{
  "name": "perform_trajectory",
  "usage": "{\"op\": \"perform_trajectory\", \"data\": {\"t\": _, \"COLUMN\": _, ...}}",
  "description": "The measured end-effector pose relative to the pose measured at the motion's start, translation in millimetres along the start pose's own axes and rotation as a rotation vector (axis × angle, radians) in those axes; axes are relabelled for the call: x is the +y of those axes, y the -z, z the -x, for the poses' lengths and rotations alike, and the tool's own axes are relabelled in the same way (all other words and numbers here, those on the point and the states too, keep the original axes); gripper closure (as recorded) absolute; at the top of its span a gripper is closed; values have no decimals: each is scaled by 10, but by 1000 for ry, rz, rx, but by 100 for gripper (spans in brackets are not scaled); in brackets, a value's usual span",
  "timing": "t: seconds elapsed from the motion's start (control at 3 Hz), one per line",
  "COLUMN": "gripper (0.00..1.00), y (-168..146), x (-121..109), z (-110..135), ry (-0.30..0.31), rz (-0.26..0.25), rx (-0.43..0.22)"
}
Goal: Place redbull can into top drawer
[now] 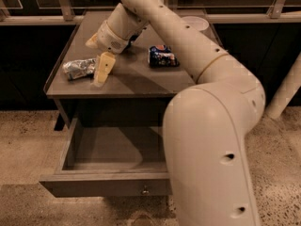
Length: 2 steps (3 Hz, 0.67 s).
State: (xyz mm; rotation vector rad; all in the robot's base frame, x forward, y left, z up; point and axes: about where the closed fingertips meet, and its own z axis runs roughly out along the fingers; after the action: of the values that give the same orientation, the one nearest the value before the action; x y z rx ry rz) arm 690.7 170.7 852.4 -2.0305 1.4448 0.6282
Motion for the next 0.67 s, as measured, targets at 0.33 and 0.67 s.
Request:
{"op": "perform_trajectory", "data": {"t": 0.33, "gripper": 0, "y": -242, "x": -64, "z": 60, "ry": 1, "rz": 56, "rx": 20}}
{"op": "perform_trajectory", "data": {"t": 0.67, "gripper": 19, "y": -254, "x": -71, "z": 79, "ry": 5, "rz": 59, "rx": 20}}
